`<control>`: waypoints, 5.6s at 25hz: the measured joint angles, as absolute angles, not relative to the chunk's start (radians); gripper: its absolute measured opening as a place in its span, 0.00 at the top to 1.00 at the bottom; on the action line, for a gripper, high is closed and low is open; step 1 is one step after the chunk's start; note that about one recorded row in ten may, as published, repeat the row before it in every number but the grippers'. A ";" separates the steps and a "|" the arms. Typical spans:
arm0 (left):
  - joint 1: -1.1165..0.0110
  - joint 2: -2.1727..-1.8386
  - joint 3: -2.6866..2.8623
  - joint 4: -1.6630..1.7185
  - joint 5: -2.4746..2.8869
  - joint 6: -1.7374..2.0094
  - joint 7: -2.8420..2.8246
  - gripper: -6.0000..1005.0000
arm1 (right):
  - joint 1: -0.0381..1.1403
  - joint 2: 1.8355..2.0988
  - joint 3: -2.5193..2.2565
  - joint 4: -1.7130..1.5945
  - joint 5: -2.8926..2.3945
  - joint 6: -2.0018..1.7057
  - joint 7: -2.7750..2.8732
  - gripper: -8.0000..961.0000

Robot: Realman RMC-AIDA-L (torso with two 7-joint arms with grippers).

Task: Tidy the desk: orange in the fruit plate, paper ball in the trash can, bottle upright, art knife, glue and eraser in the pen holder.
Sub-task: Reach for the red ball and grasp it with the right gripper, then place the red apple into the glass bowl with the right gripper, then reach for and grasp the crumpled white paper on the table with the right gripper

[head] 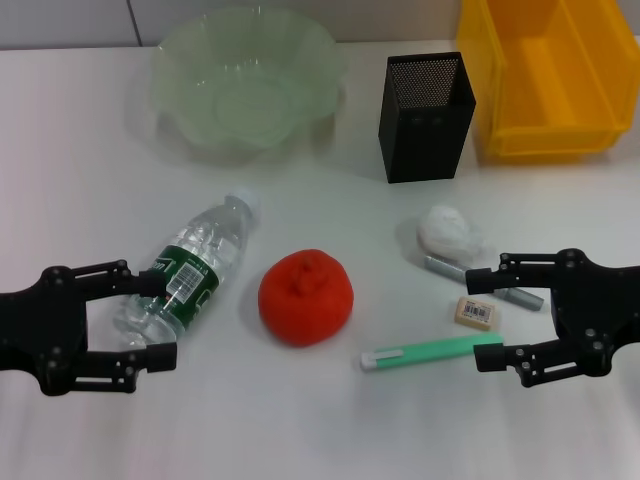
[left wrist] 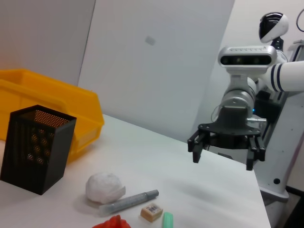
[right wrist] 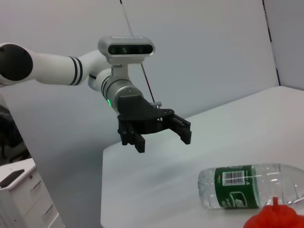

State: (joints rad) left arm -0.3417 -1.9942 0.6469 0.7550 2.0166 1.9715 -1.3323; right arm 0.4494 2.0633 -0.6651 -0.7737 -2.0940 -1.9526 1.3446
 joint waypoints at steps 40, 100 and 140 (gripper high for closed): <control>-0.289 -2.049 0.627 0.858 2.050 1.885 -1.359 0.14 | 0.868 2.087 -1.589 -1.044 -2.207 -1.372 2.147 0.20; -0.290 -2.055 0.604 0.804 2.048 1.843 -1.371 0.15 | 0.968 2.091 -1.645 -0.866 -2.248 -0.558 2.158 0.79; -0.328 -2.035 0.612 0.792 2.047 1.866 -1.359 0.15 | 0.958 2.083 -1.421 -1.133 -2.722 -1.614 2.614 0.19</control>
State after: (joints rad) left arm -0.3281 -2.0350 0.6122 0.7916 2.0471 1.8659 -1.3591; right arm 0.9583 2.0832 -1.4210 -1.1330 -2.7220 -1.6138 2.6138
